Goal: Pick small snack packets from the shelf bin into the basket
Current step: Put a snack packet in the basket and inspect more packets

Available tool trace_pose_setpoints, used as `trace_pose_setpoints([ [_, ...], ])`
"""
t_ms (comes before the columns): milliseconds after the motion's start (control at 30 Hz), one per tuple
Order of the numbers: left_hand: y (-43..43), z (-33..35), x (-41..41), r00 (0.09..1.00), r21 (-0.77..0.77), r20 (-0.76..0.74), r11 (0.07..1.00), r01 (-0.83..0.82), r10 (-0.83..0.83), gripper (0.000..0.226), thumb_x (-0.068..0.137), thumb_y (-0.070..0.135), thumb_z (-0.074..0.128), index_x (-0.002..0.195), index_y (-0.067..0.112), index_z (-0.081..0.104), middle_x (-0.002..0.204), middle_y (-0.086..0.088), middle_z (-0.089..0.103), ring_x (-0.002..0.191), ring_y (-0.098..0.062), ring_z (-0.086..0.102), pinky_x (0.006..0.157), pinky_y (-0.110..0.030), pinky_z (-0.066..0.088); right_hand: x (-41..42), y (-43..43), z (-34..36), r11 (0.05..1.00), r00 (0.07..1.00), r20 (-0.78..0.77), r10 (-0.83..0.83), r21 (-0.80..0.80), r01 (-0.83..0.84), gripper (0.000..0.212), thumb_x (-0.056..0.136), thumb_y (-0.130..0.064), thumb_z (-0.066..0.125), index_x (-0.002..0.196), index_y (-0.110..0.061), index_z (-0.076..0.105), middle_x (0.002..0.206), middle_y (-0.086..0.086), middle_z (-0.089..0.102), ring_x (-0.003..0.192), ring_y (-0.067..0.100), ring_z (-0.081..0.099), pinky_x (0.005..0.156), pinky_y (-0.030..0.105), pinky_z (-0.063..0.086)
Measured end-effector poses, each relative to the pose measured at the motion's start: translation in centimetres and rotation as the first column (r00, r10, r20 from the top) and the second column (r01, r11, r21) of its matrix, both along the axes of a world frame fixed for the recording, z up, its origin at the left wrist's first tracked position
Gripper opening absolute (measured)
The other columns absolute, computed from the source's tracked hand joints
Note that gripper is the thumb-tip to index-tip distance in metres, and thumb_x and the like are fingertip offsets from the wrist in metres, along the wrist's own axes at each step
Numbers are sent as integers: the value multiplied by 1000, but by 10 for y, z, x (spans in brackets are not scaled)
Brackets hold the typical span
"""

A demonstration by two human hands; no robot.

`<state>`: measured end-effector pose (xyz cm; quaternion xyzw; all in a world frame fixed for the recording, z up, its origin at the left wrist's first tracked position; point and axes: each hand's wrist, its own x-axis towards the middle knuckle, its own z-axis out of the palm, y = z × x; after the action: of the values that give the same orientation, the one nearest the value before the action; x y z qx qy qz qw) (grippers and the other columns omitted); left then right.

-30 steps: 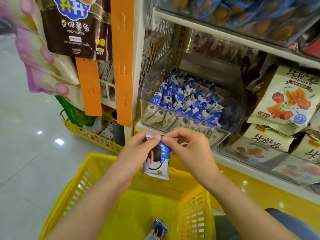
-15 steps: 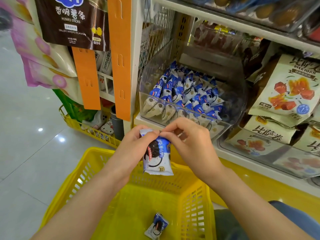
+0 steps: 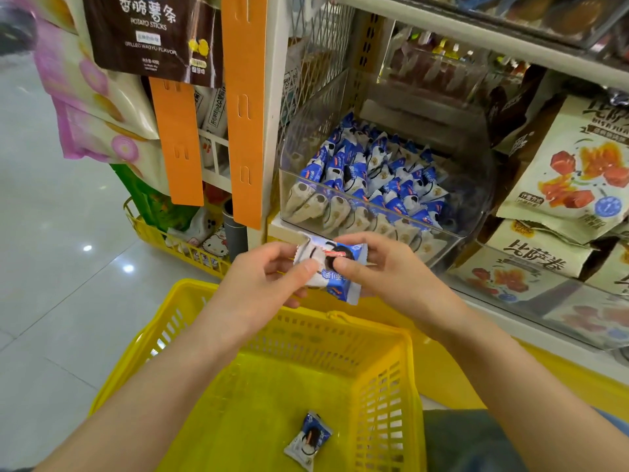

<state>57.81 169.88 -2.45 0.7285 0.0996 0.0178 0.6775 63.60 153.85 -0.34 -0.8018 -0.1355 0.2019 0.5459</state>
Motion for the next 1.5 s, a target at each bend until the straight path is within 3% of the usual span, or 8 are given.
trace_pose_setpoints([
  [200, 0, -2, -1, 994, -44, 19, 993, -109, 110, 20, 93, 21, 51, 81, 14, 64, 70, 5, 70, 65, -7, 66, 61, -20, 56, 0, -5, -1, 999, 985, -168, 28, 44, -21, 19, 85, -19, 63, 103, -15, 59, 98, 6, 71, 79, 10, 68, 69, 25, 56],
  [533, -7, -8, -8, 946, 525, 323, 839, -146, -38, 19, 91, 24, 52, 72, 22, 50, 56, 10, 49, 60, -3, 48, 52, -15, 37, -6, 6, -8, 996, 971, 227, 76, -58, -64, 12, 83, -22, 67, 95, -21, 65, 86, -2, 70, 80, 2, 65, 77, 19, 54],
  [767, -6, -6, -9, 919, 609, 385, 772, -184, -85, 14, 90, 25, 51, 79, 16, 53, 53, 13, 43, 56, 2, 47, 49, -9, 34, -6, 8, -8, 996, 985, 152, 85, -16, -83, 14, 84, -21, 66, 72, -28, 61, 74, -1, 65, 72, 14, 60, 75, 42, 53],
  [1000, -6, -4, -11, 919, 608, 373, 781, -142, -124, 20, 90, 35, 43, 80, 20, 51, 57, 8, 48, 64, -6, 49, 53, -19, 36, -3, 3, -1, 993, 996, -31, 89, 78, -86, 18, 92, -17, 53, 80, -15, 66, 79, 1, 68, 76, 7, 62, 71, 23, 56],
  [1133, -7, -4, -10, 929, 583, 349, 805, -113, -123, 16, 91, 26, 50, 76, 24, 50, 58, 12, 50, 59, -1, 48, 49, -11, 33, -4, 1, -4, 993, 967, 234, 106, -82, -89, 9, 82, -25, 66, 74, -26, 66, 79, 5, 71, 77, 23, 65, 74, 37, 54],
  [1233, -9, -6, -7, 948, 492, 310, 866, -92, -76, 18, 90, 25, 52, 72, 26, 50, 62, 22, 54, 55, 2, 48, 48, -8, 33, -7, 3, -7, 990, 919, 379, 105, -130, -60, 12, 77, -30, 72, 69, -33, 64, 69, -9, 67, 67, 4, 59, 61, 16, 46],
  [1433, -8, -11, 3, 985, 278, 171, 960, -40, -8, 18, 91, 26, 52, 78, 16, 59, 67, -6, 60, 65, -18, 52, 64, -43, 47, -13, 2, -8, 962, 693, 703, 157, -269, 55, 10, 82, -32, 67, 82, -22, 68, 77, -12, 59, 74, 6, 55, 62, 34, 50],
  [1500, -10, -12, 4, 989, 237, 135, 968, -83, 52, 16, 91, 30, 51, 80, 21, 57, 73, -2, 62, 70, -10, 56, 68, -33, 48, -14, 1, -8, 963, 644, 755, 122, -247, 108, 10, 82, -30, 67, 82, -20, 69, 77, -10, 61, 74, 6, 54, 60, 32, 49],
])
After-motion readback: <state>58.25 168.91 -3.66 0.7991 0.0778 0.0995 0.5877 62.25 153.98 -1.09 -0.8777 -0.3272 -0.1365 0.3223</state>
